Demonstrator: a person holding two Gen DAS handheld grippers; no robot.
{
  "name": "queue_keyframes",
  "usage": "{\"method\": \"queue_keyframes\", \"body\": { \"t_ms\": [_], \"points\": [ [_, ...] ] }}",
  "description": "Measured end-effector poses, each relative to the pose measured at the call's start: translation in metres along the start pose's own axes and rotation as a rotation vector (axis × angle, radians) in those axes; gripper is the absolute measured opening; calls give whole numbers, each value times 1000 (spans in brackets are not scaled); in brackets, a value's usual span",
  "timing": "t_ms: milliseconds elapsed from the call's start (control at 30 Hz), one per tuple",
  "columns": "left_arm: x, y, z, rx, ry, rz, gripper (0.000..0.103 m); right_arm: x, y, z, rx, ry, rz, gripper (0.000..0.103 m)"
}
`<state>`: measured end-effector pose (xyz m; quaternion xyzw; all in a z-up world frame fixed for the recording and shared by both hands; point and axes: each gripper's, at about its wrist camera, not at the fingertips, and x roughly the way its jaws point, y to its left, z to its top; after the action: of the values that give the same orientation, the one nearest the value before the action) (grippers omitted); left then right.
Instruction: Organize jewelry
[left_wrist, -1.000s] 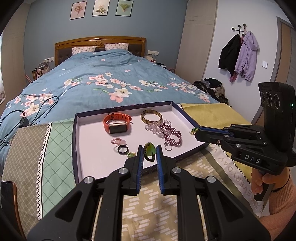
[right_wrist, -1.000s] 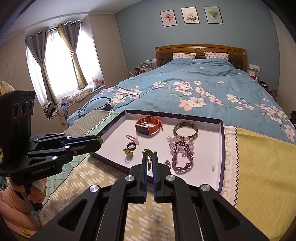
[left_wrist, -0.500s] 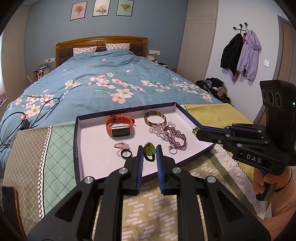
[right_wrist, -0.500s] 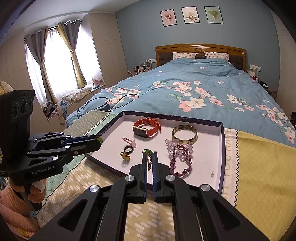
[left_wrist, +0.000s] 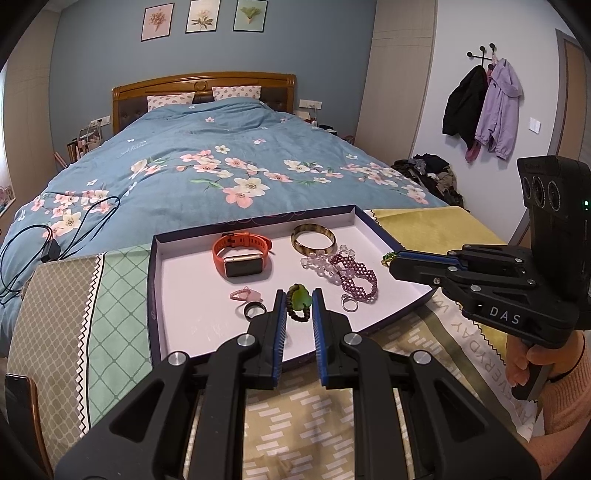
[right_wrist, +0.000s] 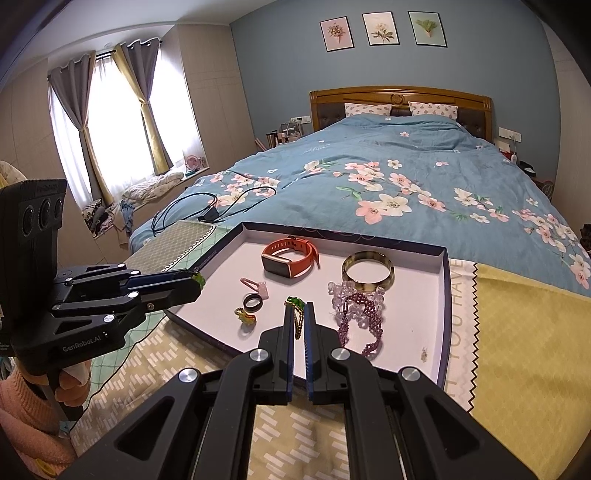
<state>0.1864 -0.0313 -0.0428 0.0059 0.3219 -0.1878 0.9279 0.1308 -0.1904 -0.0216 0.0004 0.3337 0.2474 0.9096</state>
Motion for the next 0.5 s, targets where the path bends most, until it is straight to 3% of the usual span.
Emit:
{"method": "queue_keyframes", "body": {
  "t_ms": [500],
  "points": [
    [5,3,2,1,-1,10,14,2,0,0,0,1,0,4]
  ]
}}
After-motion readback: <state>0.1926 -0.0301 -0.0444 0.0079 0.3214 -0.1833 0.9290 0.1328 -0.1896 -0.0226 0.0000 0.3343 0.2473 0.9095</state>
